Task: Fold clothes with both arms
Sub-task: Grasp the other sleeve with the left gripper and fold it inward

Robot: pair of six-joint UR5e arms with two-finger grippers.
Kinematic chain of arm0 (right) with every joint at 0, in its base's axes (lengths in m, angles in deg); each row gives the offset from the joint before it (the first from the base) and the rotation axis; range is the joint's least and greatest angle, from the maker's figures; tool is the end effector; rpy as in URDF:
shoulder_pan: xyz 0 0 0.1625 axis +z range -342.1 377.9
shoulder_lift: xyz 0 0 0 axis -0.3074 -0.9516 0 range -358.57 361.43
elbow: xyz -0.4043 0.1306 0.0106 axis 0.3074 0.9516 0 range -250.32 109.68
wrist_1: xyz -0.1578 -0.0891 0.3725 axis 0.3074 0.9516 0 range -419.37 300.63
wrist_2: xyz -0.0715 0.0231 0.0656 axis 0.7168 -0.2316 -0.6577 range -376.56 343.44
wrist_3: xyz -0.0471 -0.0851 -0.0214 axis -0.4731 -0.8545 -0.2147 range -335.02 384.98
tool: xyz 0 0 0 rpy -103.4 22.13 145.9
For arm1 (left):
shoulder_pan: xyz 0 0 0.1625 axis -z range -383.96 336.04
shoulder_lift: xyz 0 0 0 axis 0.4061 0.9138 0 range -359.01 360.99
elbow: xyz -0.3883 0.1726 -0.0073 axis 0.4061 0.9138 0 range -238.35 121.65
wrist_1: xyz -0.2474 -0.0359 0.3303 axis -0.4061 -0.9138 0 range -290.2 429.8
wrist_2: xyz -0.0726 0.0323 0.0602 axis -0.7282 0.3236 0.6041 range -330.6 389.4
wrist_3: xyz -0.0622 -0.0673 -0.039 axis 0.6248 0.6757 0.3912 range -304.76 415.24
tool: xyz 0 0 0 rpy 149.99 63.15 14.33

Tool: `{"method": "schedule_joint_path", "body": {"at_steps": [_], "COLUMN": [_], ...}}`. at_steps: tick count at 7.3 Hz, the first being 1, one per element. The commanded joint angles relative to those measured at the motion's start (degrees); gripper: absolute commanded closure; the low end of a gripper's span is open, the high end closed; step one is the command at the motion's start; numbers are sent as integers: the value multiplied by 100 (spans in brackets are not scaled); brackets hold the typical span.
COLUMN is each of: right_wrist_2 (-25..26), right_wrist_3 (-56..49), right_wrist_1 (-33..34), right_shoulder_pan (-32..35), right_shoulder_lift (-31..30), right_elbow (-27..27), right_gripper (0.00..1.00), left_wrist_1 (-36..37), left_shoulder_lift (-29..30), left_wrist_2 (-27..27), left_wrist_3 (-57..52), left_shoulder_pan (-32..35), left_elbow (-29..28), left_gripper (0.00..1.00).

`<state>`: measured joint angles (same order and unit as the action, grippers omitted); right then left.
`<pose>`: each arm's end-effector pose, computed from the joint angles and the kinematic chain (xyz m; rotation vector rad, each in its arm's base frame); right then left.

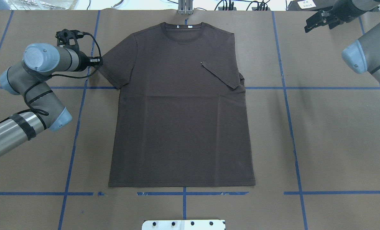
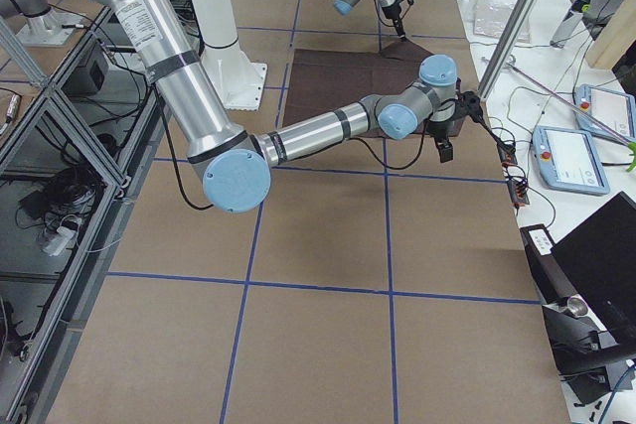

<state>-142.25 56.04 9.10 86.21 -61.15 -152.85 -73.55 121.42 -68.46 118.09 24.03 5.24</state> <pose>-0.1862 -0.6714 0.4005 0.3620 -0.8423 -0.0735 0.4087 -0.6324 0.4707 0.5115 0.8715 -0.2638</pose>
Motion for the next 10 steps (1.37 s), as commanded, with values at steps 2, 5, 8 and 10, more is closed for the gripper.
{"method": "schedule_joint_path", "body": {"at_steps": [2, 5, 8, 10], "right_wrist_2": [0, 0, 0, 0], "right_wrist_3": [-12, -12, 23, 32], "right_wrist_1": [0, 0, 0, 0], "right_shoulder_pan": [-1, -1, -1, -1], "right_shoulder_lift": [-8, -25, -43, -34], "right_elbow": [0, 0, 0, 0], "right_gripper": [0, 0, 0, 0], "left_wrist_1": [-9, 0, 445, 1359], "left_shoulder_lift": [24, 59, 610, 1296], "left_wrist_2": [3, 3, -5, 12], "left_wrist_3": [8, 16, 515, 1103], "left_shoulder_pan": [-9, -18, -53, -368], "left_elbow": [4, 47, 83, 127], "left_gripper": [84, 100, 100, 100]}}
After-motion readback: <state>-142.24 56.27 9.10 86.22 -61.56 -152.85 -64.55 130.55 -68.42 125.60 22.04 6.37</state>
